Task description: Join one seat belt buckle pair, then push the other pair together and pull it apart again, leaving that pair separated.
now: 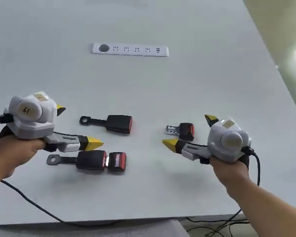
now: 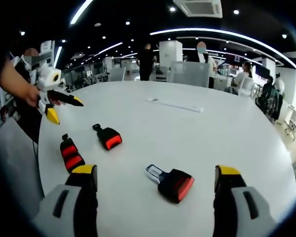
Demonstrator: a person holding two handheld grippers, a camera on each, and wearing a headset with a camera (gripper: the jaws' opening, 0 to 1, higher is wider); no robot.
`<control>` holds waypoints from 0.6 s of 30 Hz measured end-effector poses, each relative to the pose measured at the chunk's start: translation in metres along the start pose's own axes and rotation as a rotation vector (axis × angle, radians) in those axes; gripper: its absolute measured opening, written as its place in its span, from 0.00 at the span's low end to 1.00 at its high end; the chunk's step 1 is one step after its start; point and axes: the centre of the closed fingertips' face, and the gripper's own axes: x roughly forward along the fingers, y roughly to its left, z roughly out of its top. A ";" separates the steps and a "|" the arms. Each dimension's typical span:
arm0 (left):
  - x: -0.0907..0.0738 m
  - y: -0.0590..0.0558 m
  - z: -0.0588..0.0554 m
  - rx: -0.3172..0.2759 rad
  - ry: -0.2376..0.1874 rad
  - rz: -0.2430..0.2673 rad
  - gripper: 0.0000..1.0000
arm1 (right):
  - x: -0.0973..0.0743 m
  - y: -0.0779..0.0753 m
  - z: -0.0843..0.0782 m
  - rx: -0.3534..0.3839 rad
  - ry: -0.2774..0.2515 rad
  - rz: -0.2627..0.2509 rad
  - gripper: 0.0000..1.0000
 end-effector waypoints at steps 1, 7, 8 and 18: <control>-0.004 -0.001 -0.002 -0.012 0.004 -0.005 1.00 | -0.003 0.002 0.000 -0.005 -0.001 -0.002 1.00; -0.036 -0.005 -0.014 0.017 -0.011 -0.018 1.00 | -0.025 0.021 -0.003 -0.057 0.009 0.010 1.00; -0.040 -0.005 -0.015 0.020 -0.015 -0.021 1.00 | -0.028 0.025 -0.004 -0.067 0.013 0.020 1.00; -0.075 -0.027 -0.033 0.051 -0.038 -0.084 1.00 | -0.064 0.061 -0.010 -0.125 0.021 0.061 1.00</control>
